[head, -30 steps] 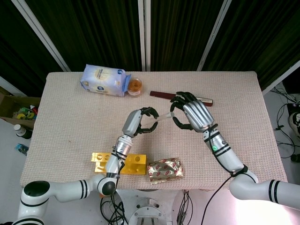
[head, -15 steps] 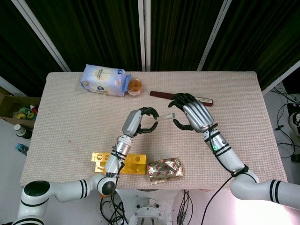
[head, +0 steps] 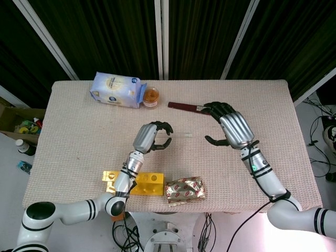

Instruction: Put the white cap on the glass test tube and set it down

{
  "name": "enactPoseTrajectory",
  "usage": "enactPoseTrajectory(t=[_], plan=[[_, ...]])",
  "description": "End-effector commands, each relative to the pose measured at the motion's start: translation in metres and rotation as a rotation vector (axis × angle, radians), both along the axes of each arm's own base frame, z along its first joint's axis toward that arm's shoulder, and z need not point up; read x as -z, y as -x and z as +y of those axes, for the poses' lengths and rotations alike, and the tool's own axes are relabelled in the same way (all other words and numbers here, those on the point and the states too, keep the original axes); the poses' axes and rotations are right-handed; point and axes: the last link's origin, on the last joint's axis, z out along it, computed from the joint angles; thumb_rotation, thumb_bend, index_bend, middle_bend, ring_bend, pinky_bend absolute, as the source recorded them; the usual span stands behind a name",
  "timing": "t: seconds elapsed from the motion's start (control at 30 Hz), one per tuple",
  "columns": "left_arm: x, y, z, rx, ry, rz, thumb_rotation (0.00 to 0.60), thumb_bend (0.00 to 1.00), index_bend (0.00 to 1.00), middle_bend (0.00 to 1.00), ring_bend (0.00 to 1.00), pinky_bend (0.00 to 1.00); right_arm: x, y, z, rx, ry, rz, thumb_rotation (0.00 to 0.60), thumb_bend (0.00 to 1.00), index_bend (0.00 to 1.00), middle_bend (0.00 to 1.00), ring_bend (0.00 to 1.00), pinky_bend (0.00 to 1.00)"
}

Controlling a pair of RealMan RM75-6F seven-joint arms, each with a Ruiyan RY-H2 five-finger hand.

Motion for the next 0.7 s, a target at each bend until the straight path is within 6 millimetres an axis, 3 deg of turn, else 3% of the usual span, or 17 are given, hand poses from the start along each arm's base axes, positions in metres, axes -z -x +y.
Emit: enactPoseTrajectory(t=[0.03,0.33,0.43,0.5,0.57,0.7], plan=[[0.014,0.013,0.004,-0.007,0.004,0.108,0.6,0.49,0.62,0.52,0.38,0.38,-0.014,0.018,0.008,0.034,0.035,-0.016,0.6,0.16,0.25,0.19,0.11,0.19],[0.049,0.025,0.018,-0.018,-0.021,0.328,0.6,0.49,0.61,0.51,0.37,0.34,-0.03,0.061,0.02,0.123,0.073,-0.044,0.6,0.16,0.25,0.19,0.11,0.19],[0.057,0.027,0.02,-0.017,-0.013,0.375,0.6,0.49,0.51,0.41,0.26,0.28,-0.032,0.069,0.022,0.137,0.077,-0.056,0.6,0.16,0.25,0.19,0.11,0.19],[0.057,0.027,0.021,-0.018,-0.019,0.388,0.6,0.47,0.34,0.26,0.14,0.22,-0.033,0.074,0.023,0.144,0.079,-0.064,0.6,0.16,0.25,0.19,0.11,0.19],[0.056,0.026,0.021,-0.012,-0.036,0.397,0.6,0.46,0.26,0.2,0.11,0.19,-0.033,0.077,0.023,0.15,0.079,-0.069,0.6,0.16,0.25,0.19,0.11,0.19],[0.053,0.028,0.021,-0.011,-0.044,0.421,0.595,0.46,0.2,0.16,0.09,0.17,-0.034,0.083,0.023,0.161,0.075,-0.083,0.6,0.16,0.25,0.19,0.11,0.19]])
